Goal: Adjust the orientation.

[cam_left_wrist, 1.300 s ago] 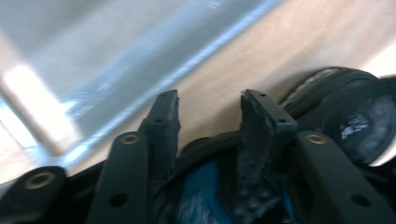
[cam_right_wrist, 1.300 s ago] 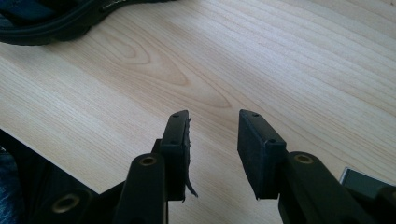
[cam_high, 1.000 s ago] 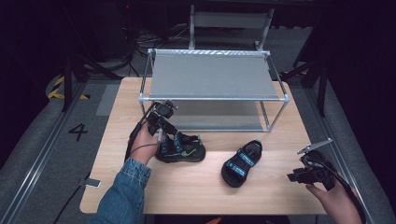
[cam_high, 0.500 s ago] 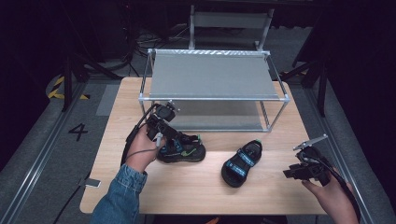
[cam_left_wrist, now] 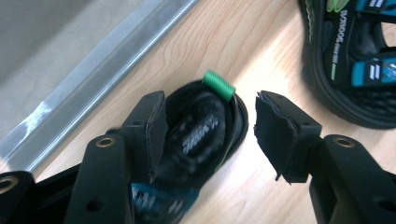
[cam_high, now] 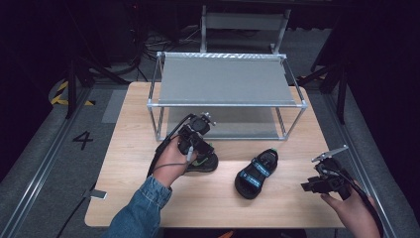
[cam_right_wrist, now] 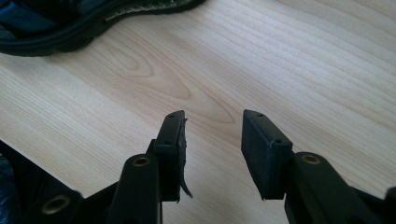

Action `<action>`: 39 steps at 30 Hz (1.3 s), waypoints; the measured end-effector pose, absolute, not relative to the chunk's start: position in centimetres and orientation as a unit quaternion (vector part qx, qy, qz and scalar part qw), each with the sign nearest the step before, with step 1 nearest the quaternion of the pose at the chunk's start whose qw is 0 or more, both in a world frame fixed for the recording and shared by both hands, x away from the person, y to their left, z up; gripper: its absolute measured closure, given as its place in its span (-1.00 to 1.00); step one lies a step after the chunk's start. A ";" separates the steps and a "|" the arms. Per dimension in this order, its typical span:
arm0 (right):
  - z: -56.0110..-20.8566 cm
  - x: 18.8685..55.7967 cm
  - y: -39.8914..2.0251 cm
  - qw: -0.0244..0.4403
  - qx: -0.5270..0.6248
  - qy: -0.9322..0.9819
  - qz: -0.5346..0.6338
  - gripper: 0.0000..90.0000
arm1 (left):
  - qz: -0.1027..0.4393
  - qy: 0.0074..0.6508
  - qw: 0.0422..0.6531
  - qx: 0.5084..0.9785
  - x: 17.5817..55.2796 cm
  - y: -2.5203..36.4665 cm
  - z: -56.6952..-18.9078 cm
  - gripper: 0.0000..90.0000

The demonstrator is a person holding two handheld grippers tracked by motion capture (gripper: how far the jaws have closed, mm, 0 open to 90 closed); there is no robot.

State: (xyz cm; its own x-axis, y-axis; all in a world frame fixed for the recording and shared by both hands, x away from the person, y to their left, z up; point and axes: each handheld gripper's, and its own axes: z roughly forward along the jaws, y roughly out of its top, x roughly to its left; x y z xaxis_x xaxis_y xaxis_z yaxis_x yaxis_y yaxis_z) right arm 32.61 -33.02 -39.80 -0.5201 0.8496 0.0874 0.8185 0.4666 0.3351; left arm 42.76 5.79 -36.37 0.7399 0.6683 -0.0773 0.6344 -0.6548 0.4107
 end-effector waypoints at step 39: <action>-39.7 37.3 -28.8 0.033 0.430 0.885 0.176 0.34 | -0.031 0.344 0.126 0.930 35.2 10.8 -34.4 0.87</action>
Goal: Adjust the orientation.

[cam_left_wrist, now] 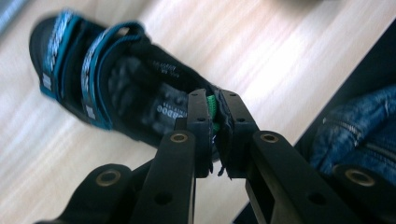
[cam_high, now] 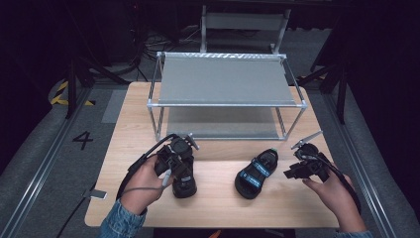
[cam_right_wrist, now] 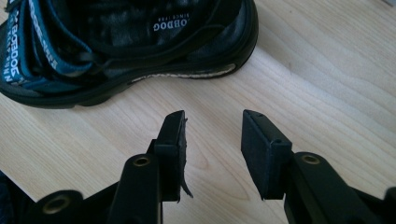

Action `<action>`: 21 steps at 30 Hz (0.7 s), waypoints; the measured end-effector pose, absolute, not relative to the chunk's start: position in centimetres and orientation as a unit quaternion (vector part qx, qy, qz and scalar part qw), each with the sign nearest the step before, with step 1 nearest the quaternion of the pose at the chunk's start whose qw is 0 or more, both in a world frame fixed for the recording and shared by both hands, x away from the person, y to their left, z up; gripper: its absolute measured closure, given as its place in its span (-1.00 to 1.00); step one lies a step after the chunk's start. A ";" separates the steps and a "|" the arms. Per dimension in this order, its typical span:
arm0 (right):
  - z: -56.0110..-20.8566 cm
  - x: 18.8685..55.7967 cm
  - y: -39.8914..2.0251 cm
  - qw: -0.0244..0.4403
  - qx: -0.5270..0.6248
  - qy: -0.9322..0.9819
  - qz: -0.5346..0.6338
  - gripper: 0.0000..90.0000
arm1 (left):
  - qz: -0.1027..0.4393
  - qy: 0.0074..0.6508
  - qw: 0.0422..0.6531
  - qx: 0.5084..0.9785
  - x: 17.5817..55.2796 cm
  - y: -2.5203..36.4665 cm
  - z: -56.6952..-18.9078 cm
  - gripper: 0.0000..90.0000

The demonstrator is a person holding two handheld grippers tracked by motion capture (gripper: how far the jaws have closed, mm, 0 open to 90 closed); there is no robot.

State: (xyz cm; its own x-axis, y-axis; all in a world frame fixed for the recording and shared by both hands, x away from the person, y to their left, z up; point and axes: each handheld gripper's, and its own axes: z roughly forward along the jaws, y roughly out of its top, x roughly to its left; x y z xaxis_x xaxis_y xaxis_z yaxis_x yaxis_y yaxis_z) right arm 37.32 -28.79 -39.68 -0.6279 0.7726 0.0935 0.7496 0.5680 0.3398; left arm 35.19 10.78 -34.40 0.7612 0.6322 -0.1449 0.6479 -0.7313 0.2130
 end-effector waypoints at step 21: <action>-39.5 37.6 -29.5 0.037 0.461 0.867 0.186 0.23 | 0.006 0.368 0.166 0.915 36.1 12.9 -34.2 0.03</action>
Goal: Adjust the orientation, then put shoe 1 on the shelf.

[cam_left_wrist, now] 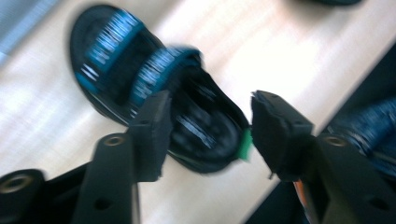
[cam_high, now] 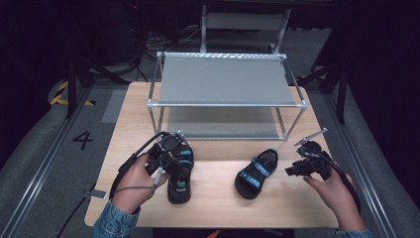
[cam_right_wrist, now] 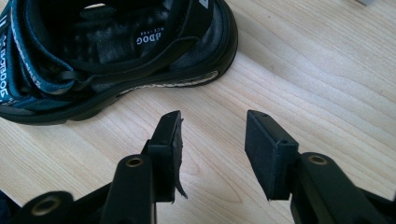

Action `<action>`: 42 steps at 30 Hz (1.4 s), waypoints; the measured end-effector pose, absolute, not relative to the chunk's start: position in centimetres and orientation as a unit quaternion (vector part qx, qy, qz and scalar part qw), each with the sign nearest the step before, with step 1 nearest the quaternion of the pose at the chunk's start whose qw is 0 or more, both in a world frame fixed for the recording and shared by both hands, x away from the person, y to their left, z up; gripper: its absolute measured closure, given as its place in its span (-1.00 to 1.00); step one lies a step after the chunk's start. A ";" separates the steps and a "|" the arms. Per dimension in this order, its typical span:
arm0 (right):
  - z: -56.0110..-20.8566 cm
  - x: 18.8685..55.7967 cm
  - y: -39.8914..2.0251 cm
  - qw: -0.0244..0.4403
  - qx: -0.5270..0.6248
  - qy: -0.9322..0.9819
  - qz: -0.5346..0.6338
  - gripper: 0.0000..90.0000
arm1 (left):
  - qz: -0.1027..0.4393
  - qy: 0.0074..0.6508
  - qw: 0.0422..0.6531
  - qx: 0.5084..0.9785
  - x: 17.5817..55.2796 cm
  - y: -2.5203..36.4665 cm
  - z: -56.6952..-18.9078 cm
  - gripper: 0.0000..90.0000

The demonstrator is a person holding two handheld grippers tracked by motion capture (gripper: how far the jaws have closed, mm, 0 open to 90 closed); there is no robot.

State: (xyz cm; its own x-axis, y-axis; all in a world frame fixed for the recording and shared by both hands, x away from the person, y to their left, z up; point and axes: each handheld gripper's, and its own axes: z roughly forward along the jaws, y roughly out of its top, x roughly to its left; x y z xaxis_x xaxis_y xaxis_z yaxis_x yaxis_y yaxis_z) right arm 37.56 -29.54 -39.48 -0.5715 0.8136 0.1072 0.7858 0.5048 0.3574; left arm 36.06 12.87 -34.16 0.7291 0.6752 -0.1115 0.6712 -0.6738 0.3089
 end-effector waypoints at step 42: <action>-39.8 36.2 -31.1 0.042 0.468 0.861 0.197 0.17 | 0.015 0.330 0.181 0.926 38.1 12.5 -33.0 0.59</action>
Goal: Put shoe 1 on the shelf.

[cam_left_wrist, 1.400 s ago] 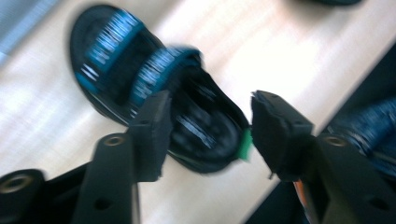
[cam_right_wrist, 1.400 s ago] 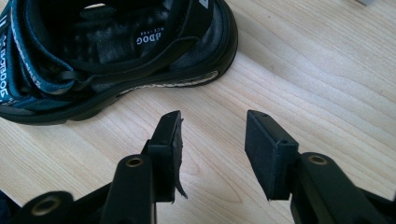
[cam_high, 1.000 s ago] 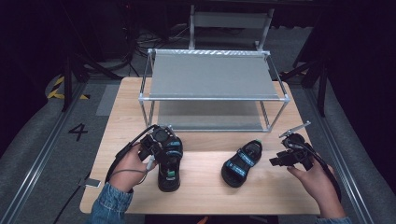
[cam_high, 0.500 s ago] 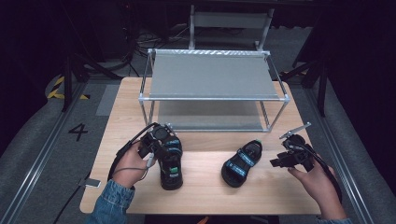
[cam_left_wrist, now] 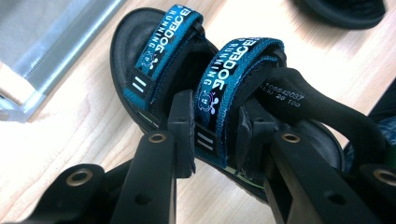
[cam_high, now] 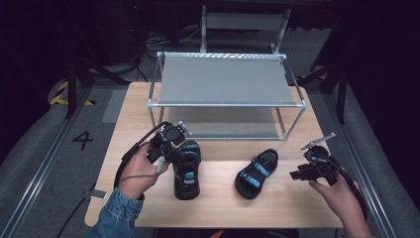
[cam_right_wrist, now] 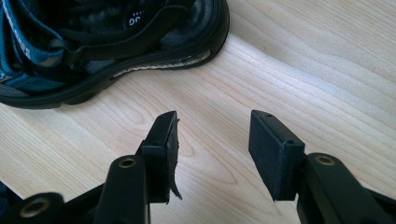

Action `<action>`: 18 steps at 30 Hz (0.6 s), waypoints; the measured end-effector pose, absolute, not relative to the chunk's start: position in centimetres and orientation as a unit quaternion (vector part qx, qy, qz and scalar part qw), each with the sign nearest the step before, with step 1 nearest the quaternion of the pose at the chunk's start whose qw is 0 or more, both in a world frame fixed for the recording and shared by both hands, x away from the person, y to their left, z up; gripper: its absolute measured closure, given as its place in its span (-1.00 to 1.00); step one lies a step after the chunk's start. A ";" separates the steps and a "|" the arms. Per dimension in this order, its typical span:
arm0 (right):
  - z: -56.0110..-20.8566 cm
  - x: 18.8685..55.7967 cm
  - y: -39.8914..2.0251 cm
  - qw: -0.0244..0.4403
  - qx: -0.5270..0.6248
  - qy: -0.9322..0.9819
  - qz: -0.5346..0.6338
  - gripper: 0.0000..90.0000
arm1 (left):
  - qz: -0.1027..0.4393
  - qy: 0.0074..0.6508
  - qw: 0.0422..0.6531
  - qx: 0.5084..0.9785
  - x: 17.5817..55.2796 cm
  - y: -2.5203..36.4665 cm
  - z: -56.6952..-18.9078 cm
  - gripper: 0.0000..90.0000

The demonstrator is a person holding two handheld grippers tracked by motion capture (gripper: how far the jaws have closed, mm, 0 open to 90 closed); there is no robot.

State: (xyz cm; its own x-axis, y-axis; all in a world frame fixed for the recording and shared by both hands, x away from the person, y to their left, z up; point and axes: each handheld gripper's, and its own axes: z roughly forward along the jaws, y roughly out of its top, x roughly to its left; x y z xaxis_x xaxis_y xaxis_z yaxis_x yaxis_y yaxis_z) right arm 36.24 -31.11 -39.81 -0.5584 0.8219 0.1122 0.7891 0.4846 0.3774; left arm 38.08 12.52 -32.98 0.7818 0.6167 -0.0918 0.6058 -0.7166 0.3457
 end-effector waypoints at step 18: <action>-41.7 36.4 -32.1 0.025 0.478 0.853 0.205 0.21 | 0.025 0.312 0.196 0.929 39.0 11.2 -28.8 0.59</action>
